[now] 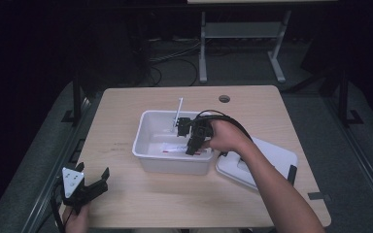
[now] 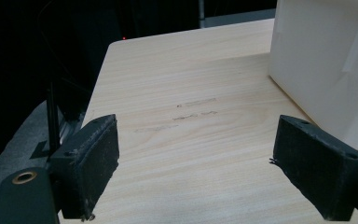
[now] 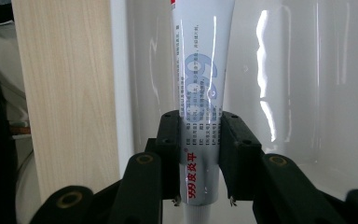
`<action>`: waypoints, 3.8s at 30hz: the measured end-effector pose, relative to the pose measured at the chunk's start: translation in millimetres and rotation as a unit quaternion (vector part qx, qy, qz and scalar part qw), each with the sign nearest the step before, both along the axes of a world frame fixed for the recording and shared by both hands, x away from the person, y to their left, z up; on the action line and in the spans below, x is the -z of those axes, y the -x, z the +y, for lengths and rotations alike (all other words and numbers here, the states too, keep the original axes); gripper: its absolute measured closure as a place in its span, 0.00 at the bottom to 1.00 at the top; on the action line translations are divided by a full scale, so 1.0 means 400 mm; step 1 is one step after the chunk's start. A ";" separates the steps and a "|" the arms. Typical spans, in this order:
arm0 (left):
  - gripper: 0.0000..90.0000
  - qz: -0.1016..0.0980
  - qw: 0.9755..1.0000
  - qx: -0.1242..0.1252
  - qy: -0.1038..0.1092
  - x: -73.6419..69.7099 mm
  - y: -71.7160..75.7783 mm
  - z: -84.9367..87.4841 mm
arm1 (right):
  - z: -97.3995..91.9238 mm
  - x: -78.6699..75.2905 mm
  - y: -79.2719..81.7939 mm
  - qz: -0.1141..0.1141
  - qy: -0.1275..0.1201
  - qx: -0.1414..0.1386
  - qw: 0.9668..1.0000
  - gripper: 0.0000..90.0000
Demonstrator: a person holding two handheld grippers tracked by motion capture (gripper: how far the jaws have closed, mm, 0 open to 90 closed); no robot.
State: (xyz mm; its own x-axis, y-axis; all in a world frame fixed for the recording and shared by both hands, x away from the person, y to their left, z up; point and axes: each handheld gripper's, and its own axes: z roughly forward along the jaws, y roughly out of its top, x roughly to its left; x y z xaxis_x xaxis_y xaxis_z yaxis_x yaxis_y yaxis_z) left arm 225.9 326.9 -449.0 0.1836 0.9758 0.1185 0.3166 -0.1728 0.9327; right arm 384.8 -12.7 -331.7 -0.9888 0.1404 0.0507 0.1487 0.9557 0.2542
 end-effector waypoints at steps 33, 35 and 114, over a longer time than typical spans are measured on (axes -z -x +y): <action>0.15 0.000 1.000 0.002 -0.002 -0.001 0.000 -0.001 | -0.008 0.078 -0.023 0.028 0.000 0.018 0.999 0.78; 0.15 0.000 1.000 0.002 -0.001 0.000 0.000 -0.001 | -0.008 0.080 -0.023 0.031 -0.003 0.019 0.999 0.78; 0.15 0.002 1.000 0.003 -0.008 0.000 0.000 -0.007 | -0.273 -0.067 0.042 -0.029 -0.036 0.124 0.991 0.47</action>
